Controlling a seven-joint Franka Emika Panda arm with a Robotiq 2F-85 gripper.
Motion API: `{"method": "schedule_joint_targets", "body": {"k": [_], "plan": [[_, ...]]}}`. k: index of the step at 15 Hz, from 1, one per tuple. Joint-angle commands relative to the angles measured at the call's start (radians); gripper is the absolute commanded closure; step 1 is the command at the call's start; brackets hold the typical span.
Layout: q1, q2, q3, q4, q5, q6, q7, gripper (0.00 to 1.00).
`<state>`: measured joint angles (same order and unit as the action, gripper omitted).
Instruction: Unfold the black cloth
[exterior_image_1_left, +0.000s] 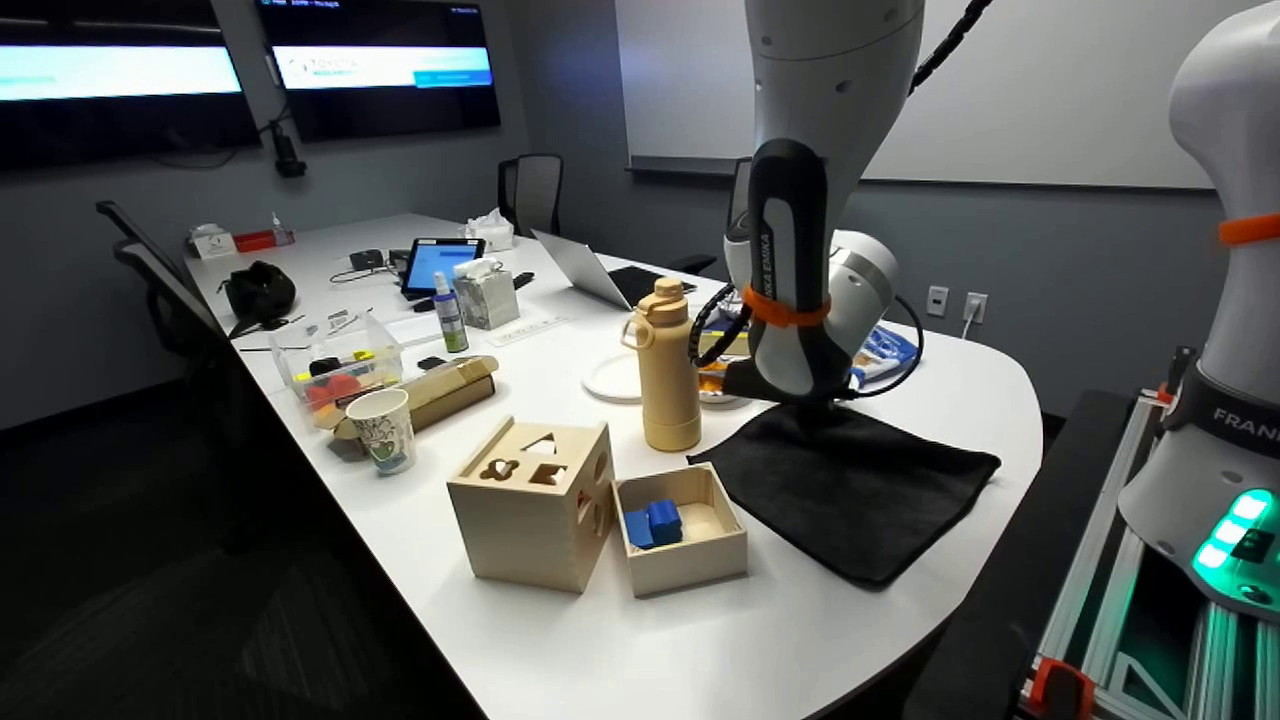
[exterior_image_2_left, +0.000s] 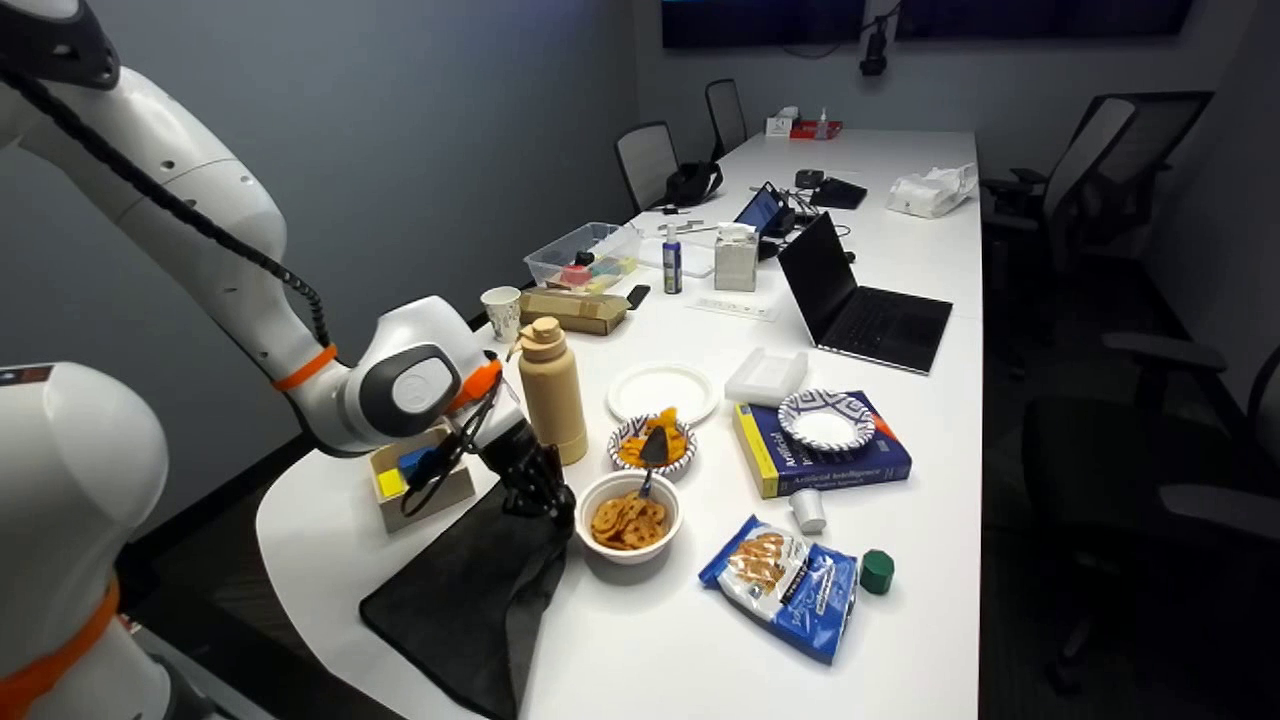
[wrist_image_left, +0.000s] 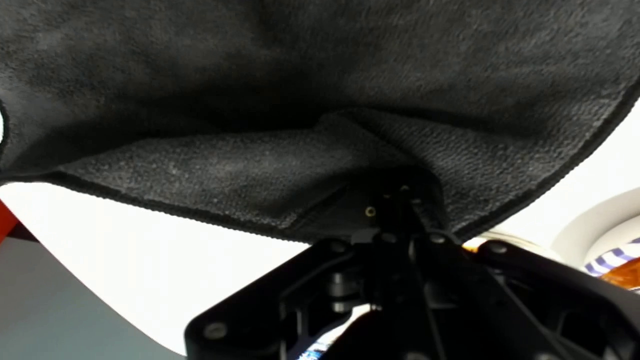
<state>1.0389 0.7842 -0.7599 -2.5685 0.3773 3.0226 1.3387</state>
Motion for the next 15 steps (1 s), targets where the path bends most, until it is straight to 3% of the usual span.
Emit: {"method": "schedule_joint_targets", "body": {"k": [1, 7, 8, 9, 15], "plan": [[0.042, 0.082, -0.036, 0.040, -0.029, -0.012, 0.051, 0.99], [0.069, 0.135, -0.067, 0.047, -0.023, -0.005, 0.059, 0.99], [0.072, 0.140, -0.070, 0.047, -0.022, -0.005, 0.060, 0.92], [0.074, 0.146, -0.073, 0.048, -0.021, -0.005, 0.060, 0.71], [0.100, 0.148, -0.090, 0.033, -0.016, 0.002, 0.061, 0.27]]}}
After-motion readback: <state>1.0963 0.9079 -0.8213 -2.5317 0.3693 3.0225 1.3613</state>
